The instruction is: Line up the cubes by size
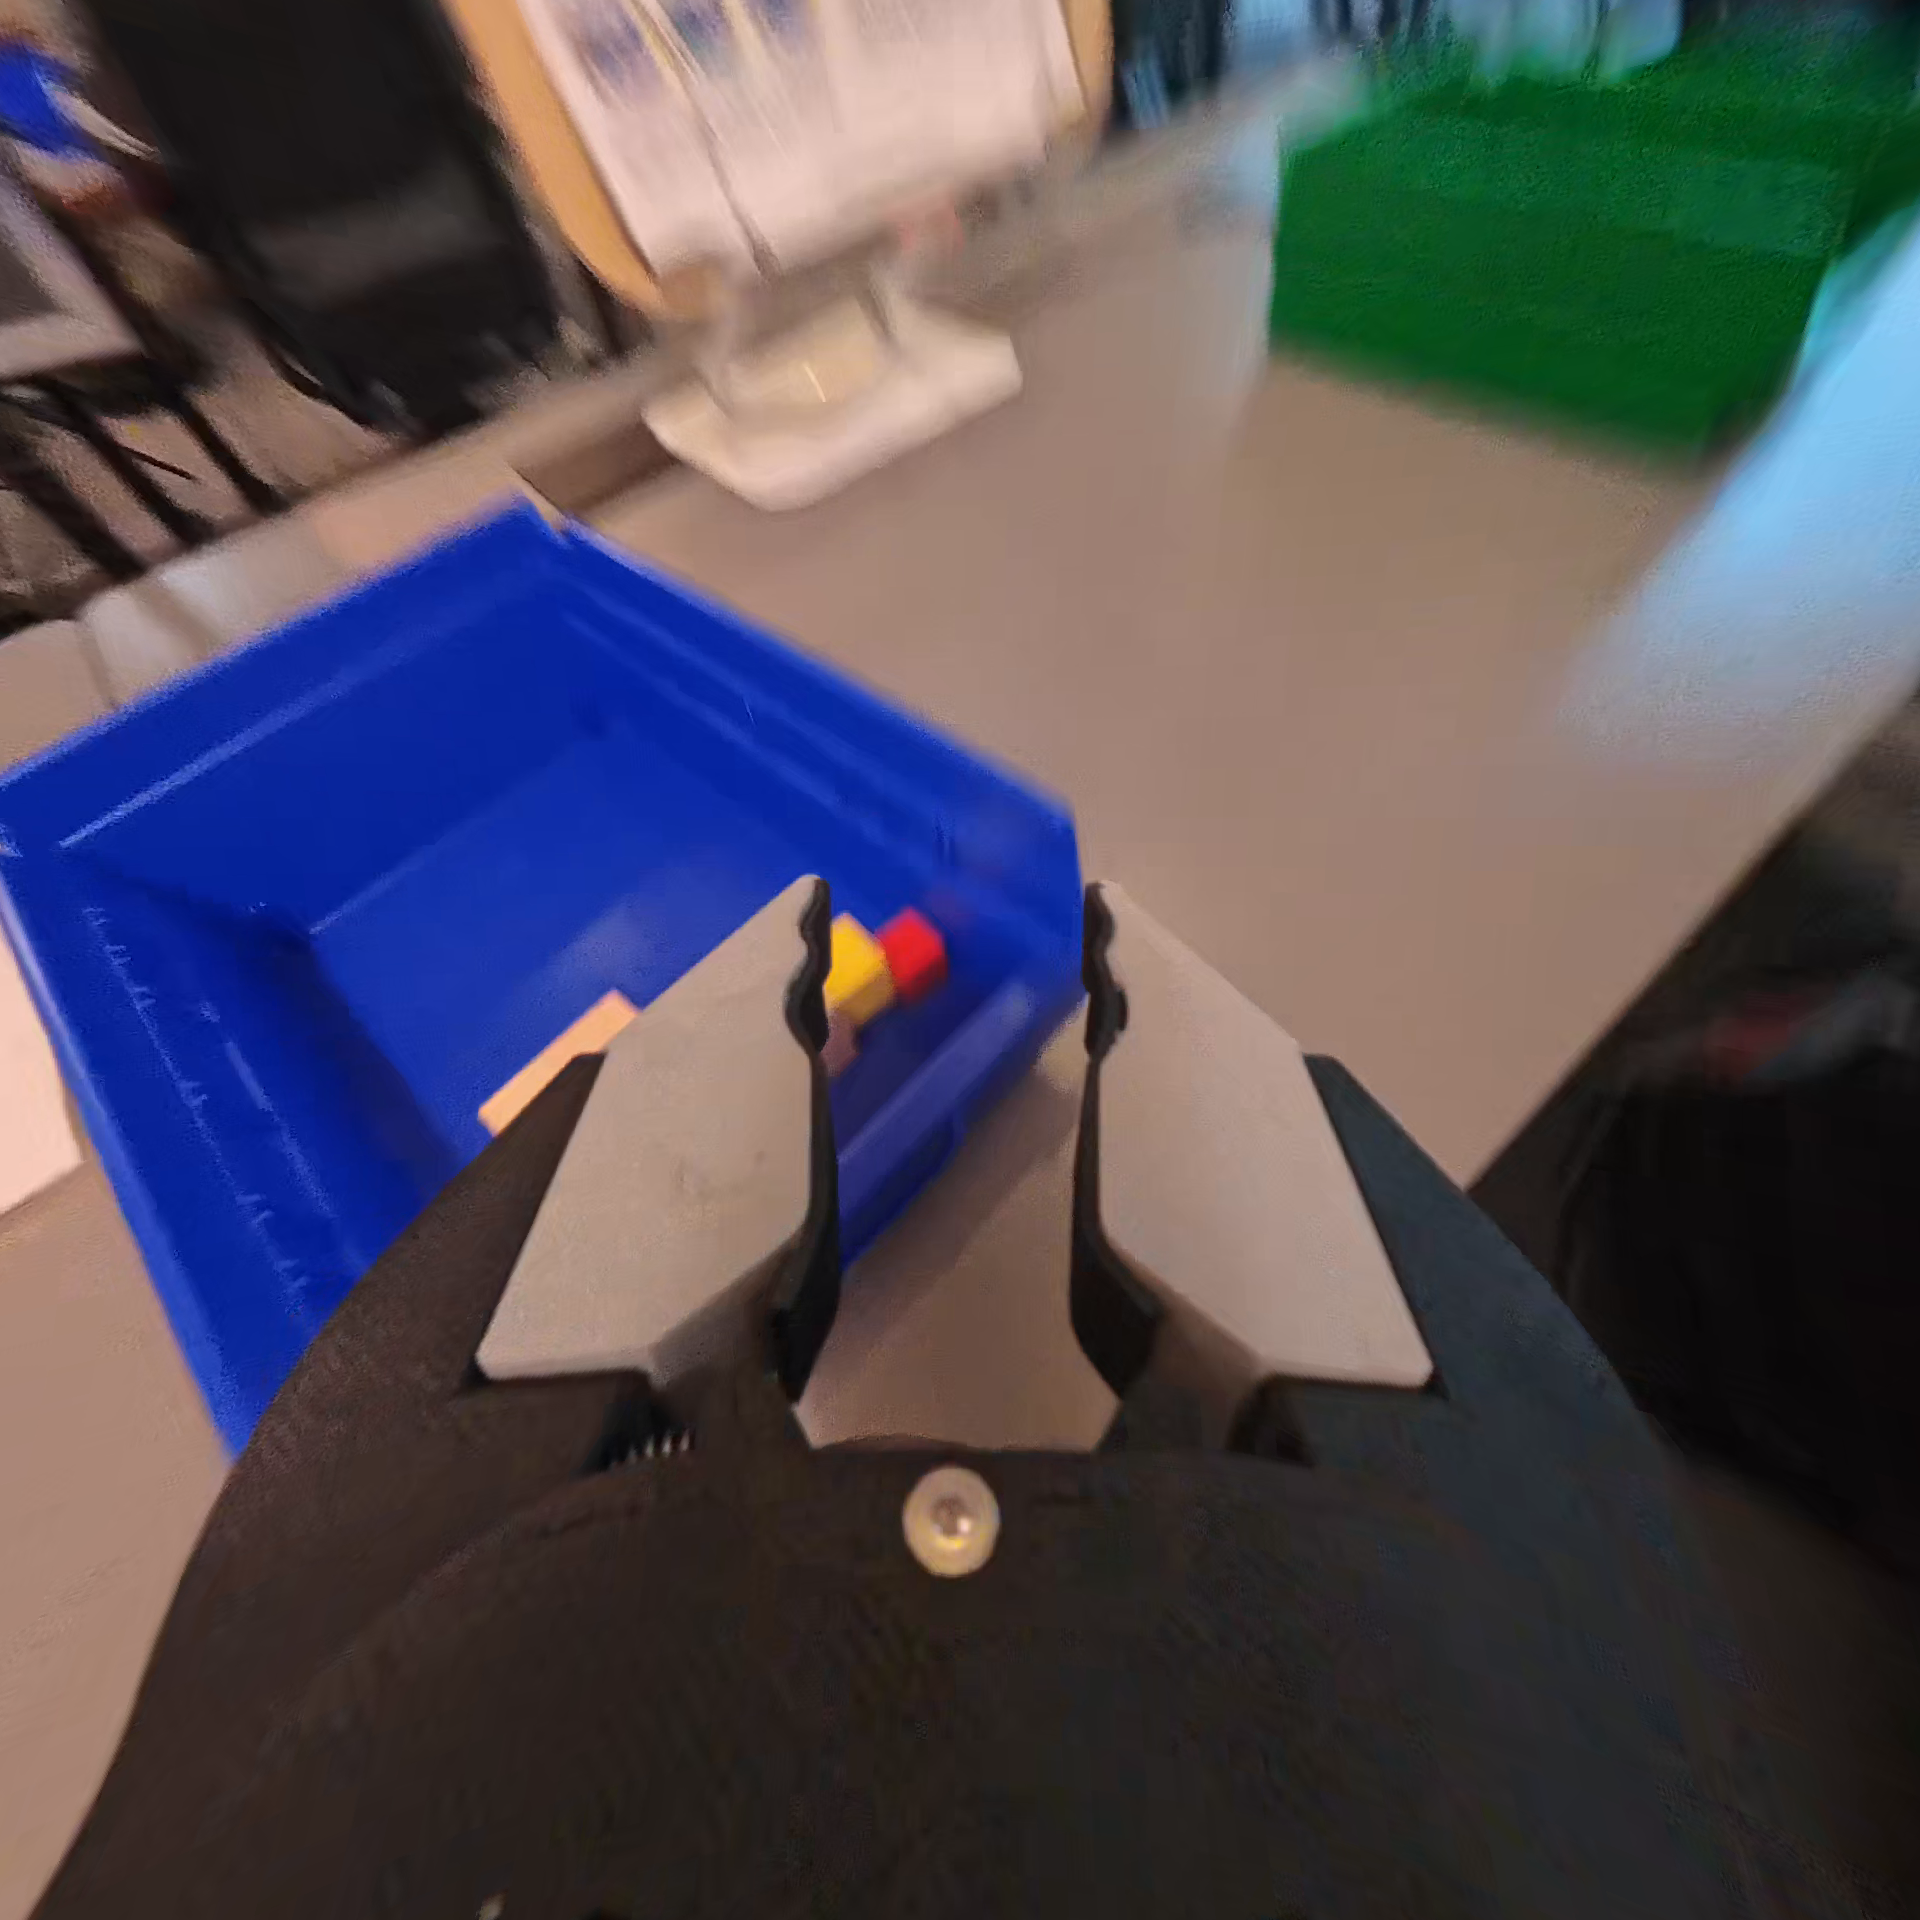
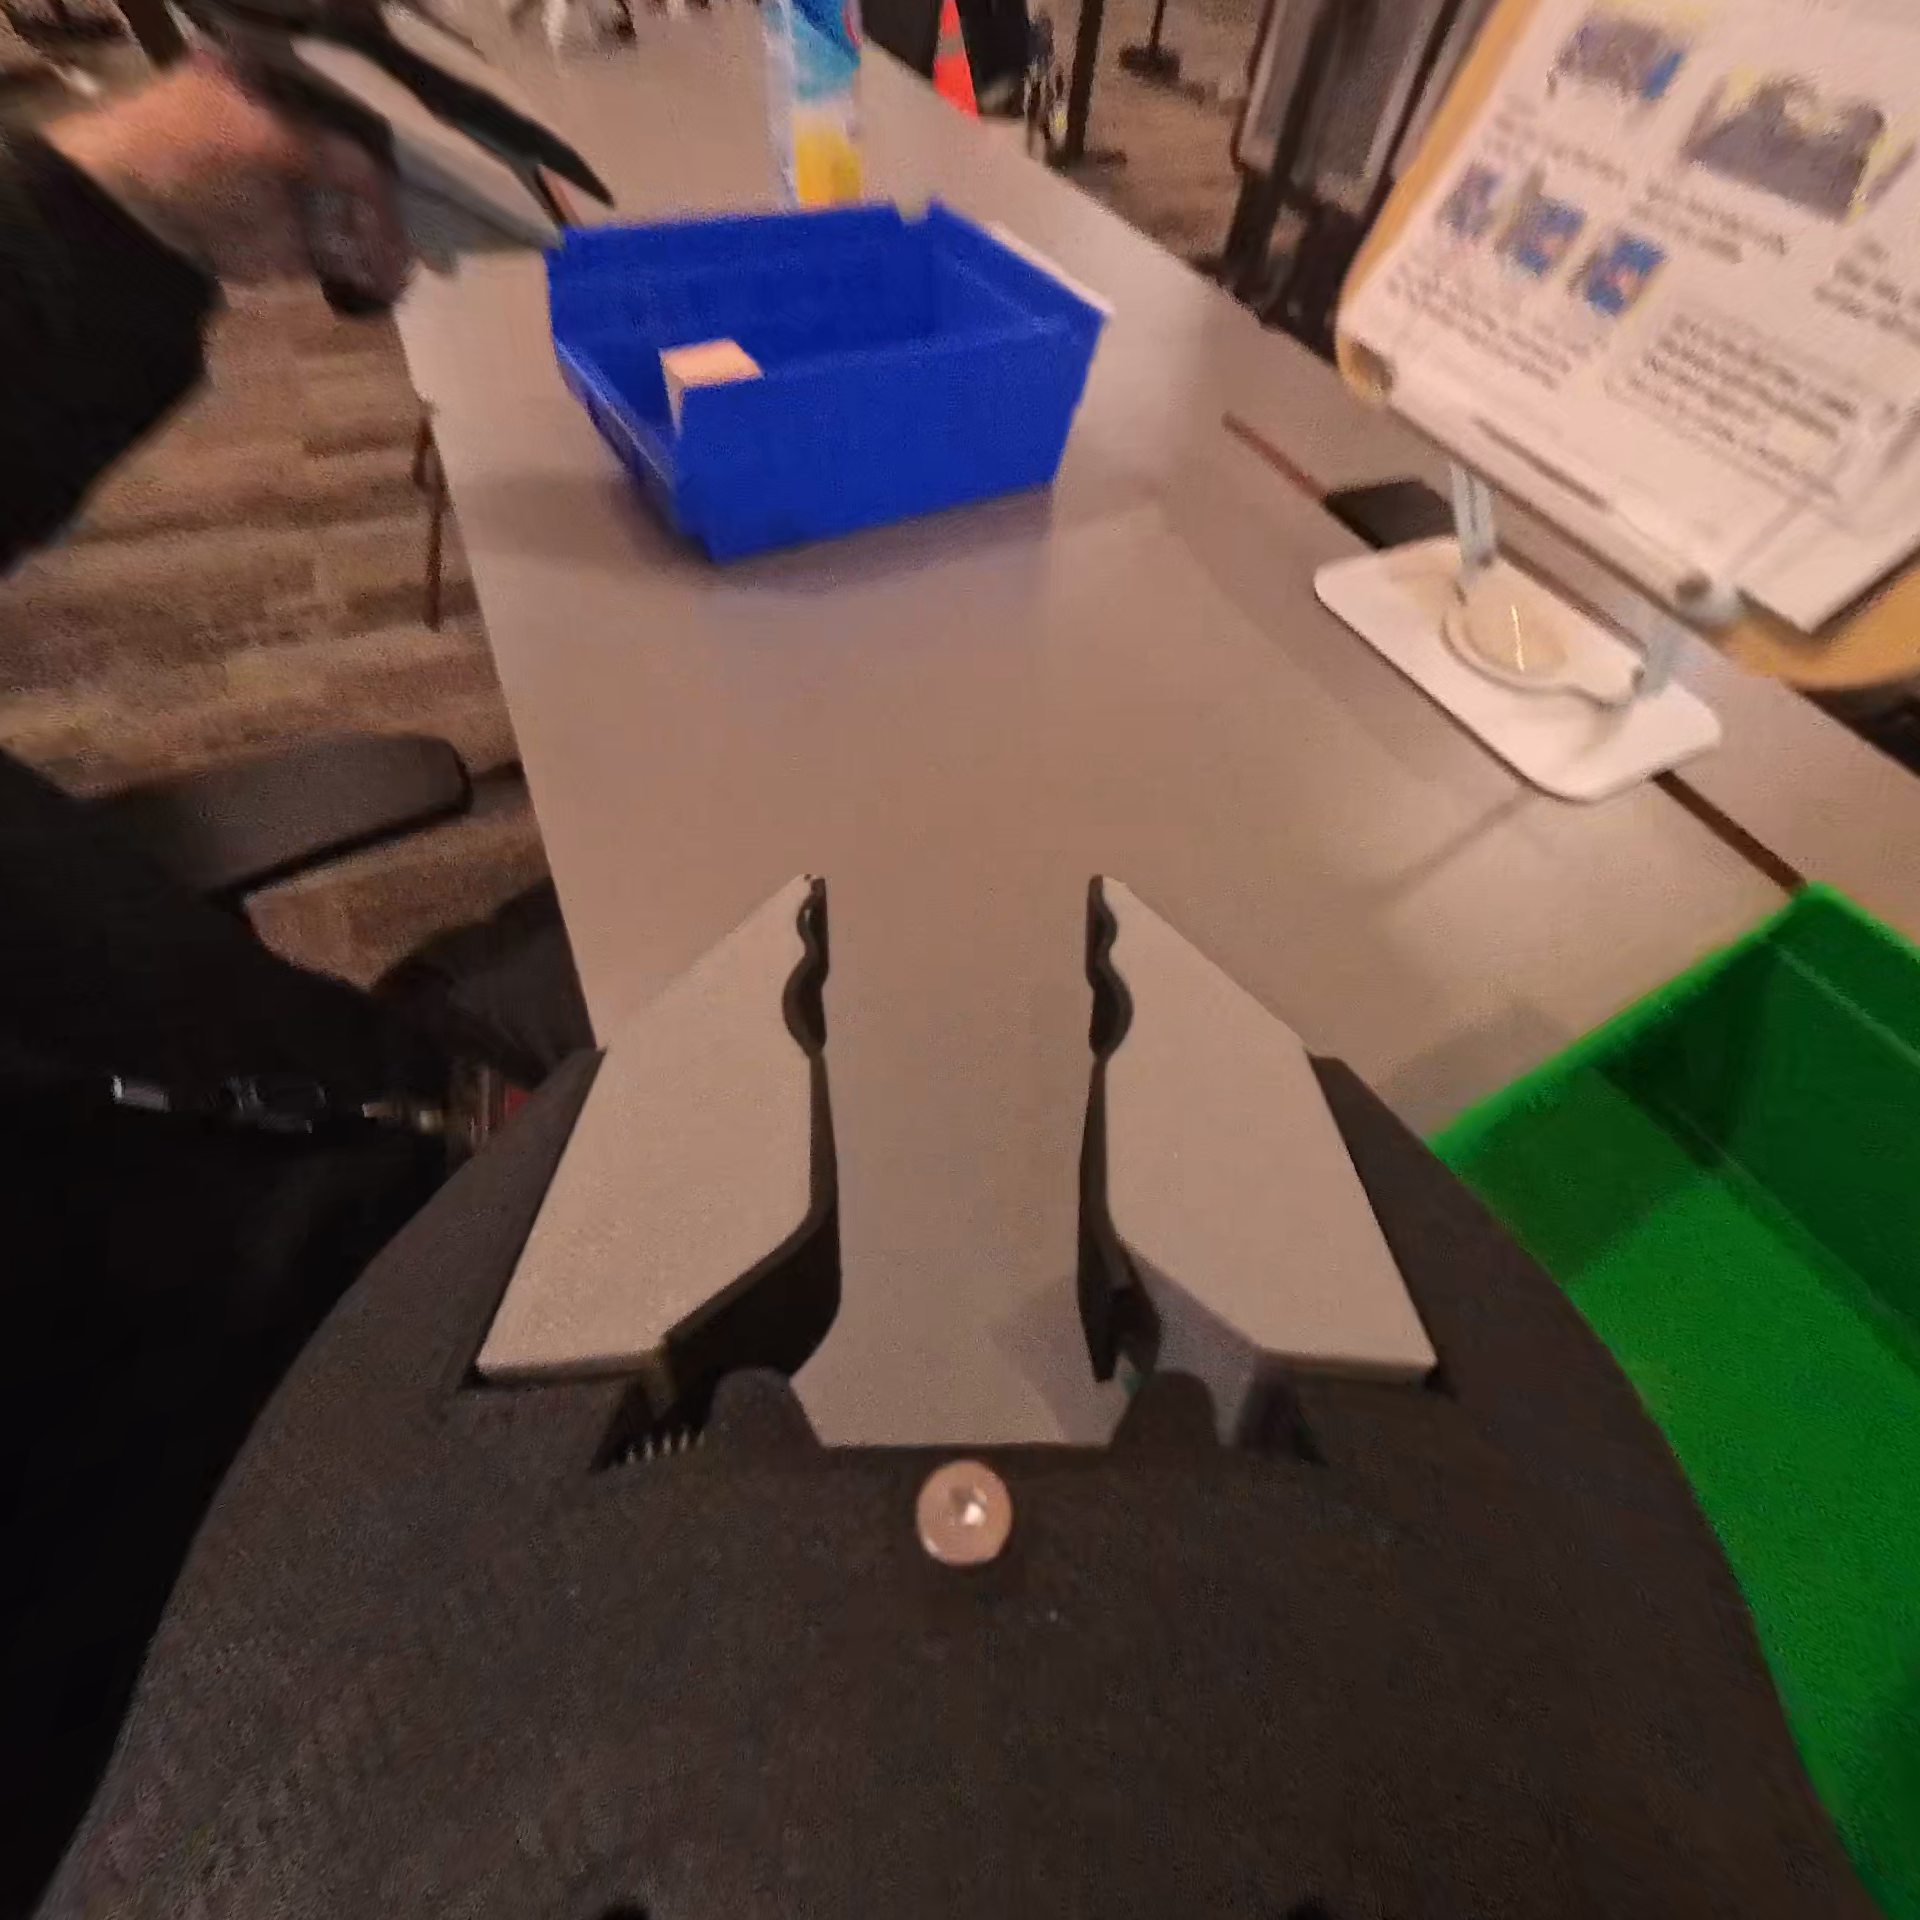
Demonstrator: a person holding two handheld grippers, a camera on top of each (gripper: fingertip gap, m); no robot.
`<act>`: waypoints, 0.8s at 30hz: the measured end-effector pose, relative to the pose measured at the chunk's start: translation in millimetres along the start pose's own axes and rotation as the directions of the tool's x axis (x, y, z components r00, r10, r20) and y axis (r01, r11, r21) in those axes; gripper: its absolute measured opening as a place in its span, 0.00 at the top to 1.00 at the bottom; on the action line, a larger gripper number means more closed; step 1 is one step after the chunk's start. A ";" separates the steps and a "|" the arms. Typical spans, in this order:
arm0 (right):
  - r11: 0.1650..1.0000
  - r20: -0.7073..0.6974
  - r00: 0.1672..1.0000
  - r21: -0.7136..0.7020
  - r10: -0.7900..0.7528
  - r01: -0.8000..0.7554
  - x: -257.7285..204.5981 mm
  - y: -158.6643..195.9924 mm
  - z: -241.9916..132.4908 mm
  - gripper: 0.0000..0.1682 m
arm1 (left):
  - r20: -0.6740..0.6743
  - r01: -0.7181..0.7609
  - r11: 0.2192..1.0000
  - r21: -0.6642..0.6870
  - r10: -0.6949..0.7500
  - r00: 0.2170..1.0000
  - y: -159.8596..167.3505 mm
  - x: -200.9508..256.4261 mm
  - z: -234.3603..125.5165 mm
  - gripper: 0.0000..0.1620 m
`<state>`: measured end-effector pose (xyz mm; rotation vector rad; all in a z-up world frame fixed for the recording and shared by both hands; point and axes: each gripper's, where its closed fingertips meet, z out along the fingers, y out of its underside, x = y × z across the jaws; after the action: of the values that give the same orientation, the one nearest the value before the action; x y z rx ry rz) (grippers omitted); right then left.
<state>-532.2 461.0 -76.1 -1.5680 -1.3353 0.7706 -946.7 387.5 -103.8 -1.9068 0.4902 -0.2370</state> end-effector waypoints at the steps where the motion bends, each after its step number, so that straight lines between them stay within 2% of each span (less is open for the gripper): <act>1: 0.999 0.016 1.000 0.049 0.002 -0.003 -11.7 -18.1 20.0 0.69 | 0.026 0.084 0.993 0.082 -0.086 0.996 -17.6 1.5 0.2 0.72; 3: 0.995 0.039 0.999 0.099 -0.005 0.001 -27.6 -42.7 67.5 0.61 | 0.118 0.208 0.968 0.141 -0.225 0.967 -30.8 -4.3 7.3 0.69; 5: 0.993 0.013 0.999 0.116 -0.034 0.032 -28.3 -55.0 116.4 0.59 | 0.172 0.241 0.958 0.153 -0.266 0.948 -33.3 -7.1 19.2 0.56; 7: 0.985 -0.053 0.994 0.134 -0.098 0.104 -16.2 -57.9 160.1 0.59 | 0.230 0.245 0.960 0.133 -0.271 0.935 -28.4 -15.4 30.9 0.56; 9: 0.971 -0.004 0.990 0.195 -0.143 0.141 -13.7 -55.5 193.6 0.61 | 0.273 0.262 0.959 0.108 -0.282 0.920 -20.5 -24.7 39.9 0.54; 10: 0.965 0.001 0.990 0.223 -0.141 0.137 -6.8 -50.4 206.3 0.65 | 0.280 0.265 0.957 0.116 -0.288 0.916 -20.1 -27.7 44.2 0.54; 11: 0.964 -0.025 0.993 0.238 -0.116 0.119 5.8 -42.4 217.3 0.65 | 0.280 0.262 0.955 0.136 -0.291 0.915 -23.1 -30.0 48.7 0.54; 14: 0.977 0.094 0.995 0.213 -0.013 -0.007 7.2 -27.2 230.8 0.60 | 0.247 0.248 0.940 0.235 -0.305 0.920 -47.1 -32.6 64.0 0.53; 18: 0.980 -0.008 1.000 0.196 -0.018 0.019 27.4 -12.9 229.6 0.56 | 0.205 0.157 0.887 0.435 -0.268 0.941 -109.6 -23.2 76.3 0.52; 21: 0.976 -0.098 0.995 0.215 -0.012 0.033 41.2 -20.6 222.9 0.53 | 0.173 0.114 0.858 0.500 -0.228 0.958 -155.3 0.2 88.8 0.52; 24: 0.970 -0.188 0.982 0.242 0.009 0.037 57.9 -24.1 214.6 0.47 | 0.159 0.074 0.862 0.501 -0.176 0.971 -174.7 34.9 122.0 0.52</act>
<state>-719.9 568.6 -132.8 -1.3962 -1.0704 0.7293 -829.1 529.5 8.6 -1.4379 0.1438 -0.2269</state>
